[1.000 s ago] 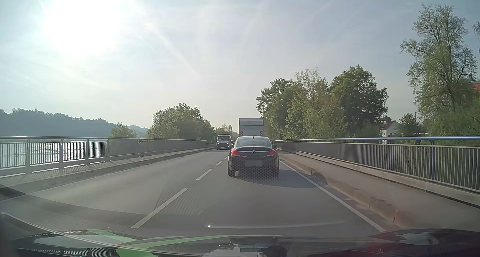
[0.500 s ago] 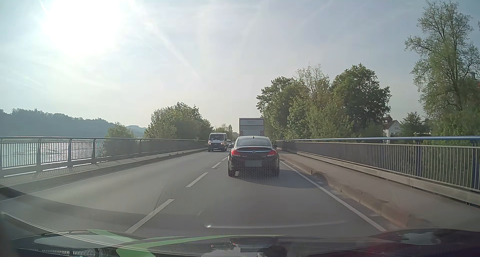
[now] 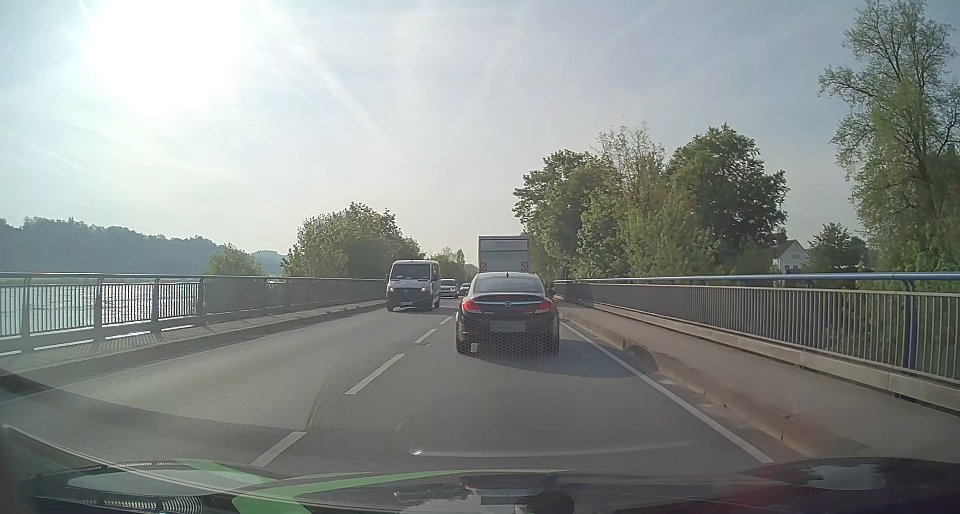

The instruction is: Follow the waypoints while adhering to traffic rules and regulations

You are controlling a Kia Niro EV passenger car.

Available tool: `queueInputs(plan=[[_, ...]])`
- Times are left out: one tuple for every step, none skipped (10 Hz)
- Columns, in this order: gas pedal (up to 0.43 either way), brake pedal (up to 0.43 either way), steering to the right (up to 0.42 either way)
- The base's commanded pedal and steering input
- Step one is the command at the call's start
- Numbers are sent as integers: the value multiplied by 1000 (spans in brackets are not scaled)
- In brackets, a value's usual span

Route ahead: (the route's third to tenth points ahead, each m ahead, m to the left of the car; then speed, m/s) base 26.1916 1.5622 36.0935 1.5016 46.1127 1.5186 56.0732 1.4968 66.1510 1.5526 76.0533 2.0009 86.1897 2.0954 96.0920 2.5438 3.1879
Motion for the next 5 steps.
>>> queueInputs(plan=[[20,0,2],[20,0,3],[20,0,3],[20,0,3],[20,0,3]])
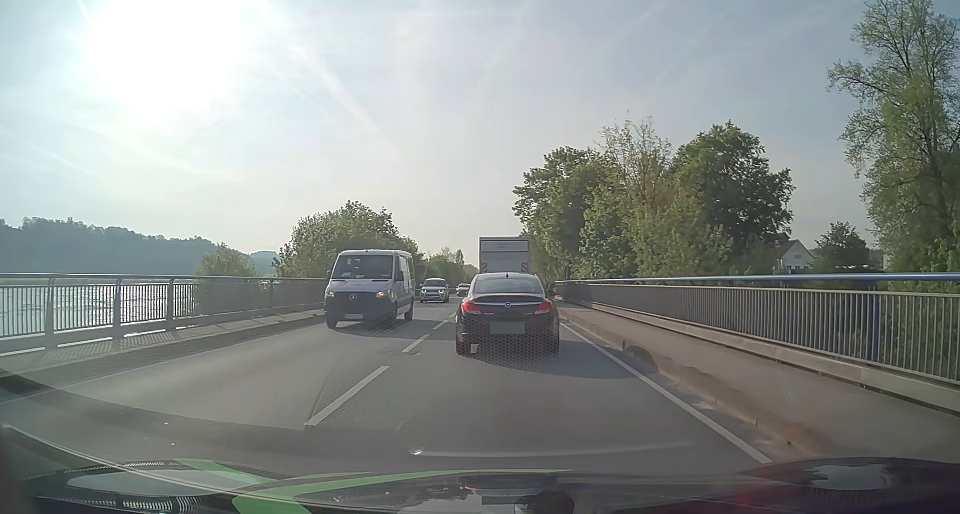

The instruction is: Follow the waypoints while adhering to traffic rules and regulations

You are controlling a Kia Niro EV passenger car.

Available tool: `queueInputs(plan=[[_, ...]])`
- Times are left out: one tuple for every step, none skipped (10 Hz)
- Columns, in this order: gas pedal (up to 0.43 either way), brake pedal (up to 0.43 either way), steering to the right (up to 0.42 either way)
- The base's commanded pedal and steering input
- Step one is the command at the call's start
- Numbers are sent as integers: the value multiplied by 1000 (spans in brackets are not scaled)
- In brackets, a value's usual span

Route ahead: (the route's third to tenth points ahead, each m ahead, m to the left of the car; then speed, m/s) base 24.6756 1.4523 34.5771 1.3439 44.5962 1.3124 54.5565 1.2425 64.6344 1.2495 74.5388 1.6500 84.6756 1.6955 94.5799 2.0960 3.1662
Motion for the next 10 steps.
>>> queueInputs(plan=[[20,0,3],[20,0,3],[20,0,3],[20,0,3],[20,0,3],[20,0,3],[20,0,3],[20,0,3],[20,0,3],[20,0,3]])
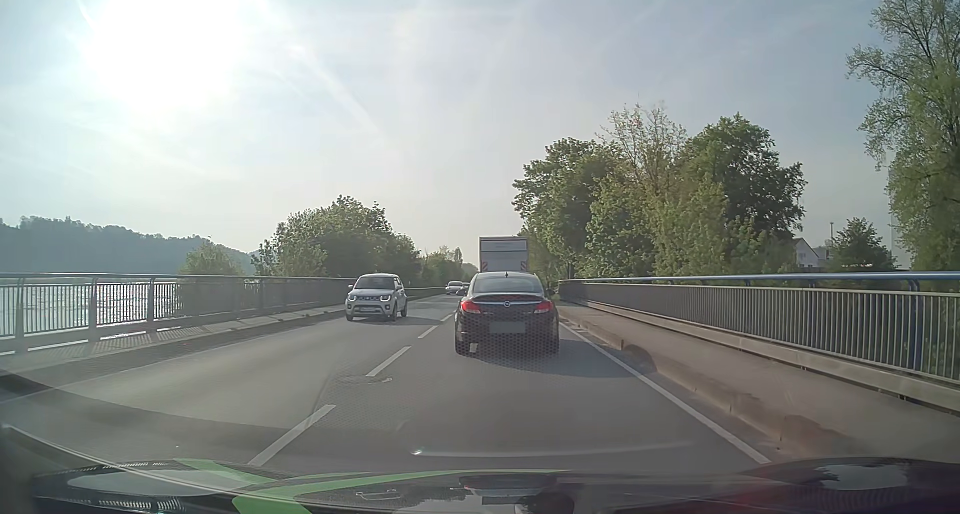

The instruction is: Follow the waypoints while adhering to traffic rules and regulations

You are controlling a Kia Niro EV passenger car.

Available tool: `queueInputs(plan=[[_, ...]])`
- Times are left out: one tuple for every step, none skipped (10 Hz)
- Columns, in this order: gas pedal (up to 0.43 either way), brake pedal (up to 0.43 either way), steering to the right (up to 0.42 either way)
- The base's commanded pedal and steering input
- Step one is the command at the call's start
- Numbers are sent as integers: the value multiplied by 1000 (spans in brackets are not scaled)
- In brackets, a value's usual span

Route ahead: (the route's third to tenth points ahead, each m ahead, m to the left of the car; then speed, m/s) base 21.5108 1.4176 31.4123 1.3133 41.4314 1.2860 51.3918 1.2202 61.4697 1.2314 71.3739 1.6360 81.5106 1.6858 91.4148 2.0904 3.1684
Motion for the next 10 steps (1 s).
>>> queueInputs(plan=[[20,0,3],[20,0,3],[20,0,3],[20,0,3],[20,0,3],[20,0,3],[20,0,3],[20,0,2],[20,0,2],[20,0,1]])
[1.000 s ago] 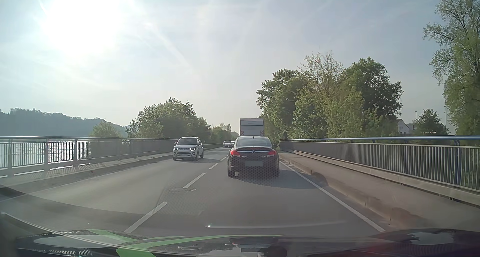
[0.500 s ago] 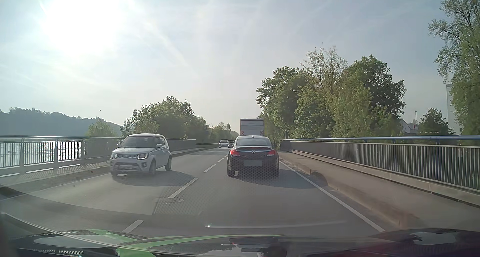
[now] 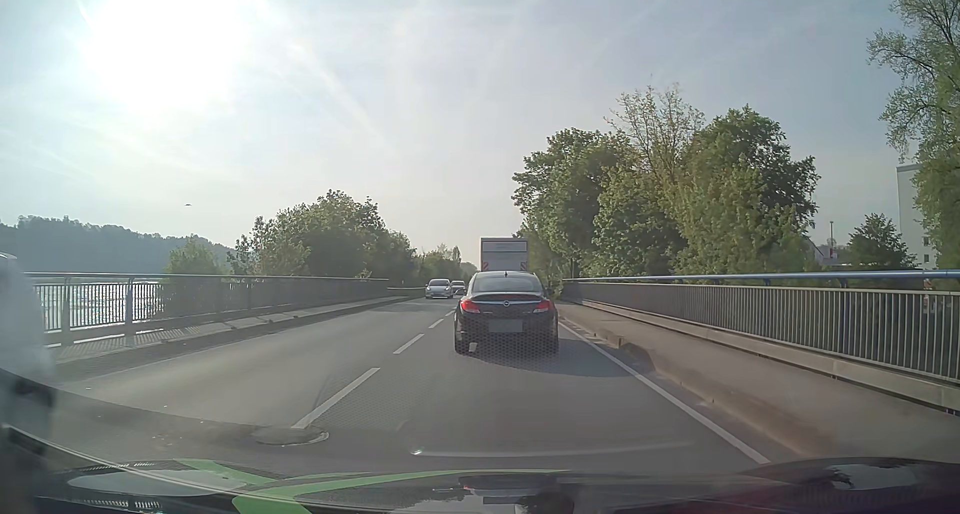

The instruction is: Follow the waypoints while adhering to traffic rules and regulations

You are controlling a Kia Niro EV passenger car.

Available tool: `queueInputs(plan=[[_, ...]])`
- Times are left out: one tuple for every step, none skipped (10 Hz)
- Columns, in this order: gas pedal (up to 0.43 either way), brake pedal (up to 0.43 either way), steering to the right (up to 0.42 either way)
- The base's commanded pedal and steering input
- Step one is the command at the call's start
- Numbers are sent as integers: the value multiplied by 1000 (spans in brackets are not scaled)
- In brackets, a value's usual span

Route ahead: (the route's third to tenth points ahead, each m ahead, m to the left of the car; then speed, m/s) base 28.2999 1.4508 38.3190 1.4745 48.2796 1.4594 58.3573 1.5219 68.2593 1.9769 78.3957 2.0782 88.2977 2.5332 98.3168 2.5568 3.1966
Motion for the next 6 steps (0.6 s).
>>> queueInputs(plan=[[20,0,2],[20,0,2],[20,0,2],[20,0,2],[20,0,2],[20,0,1]])
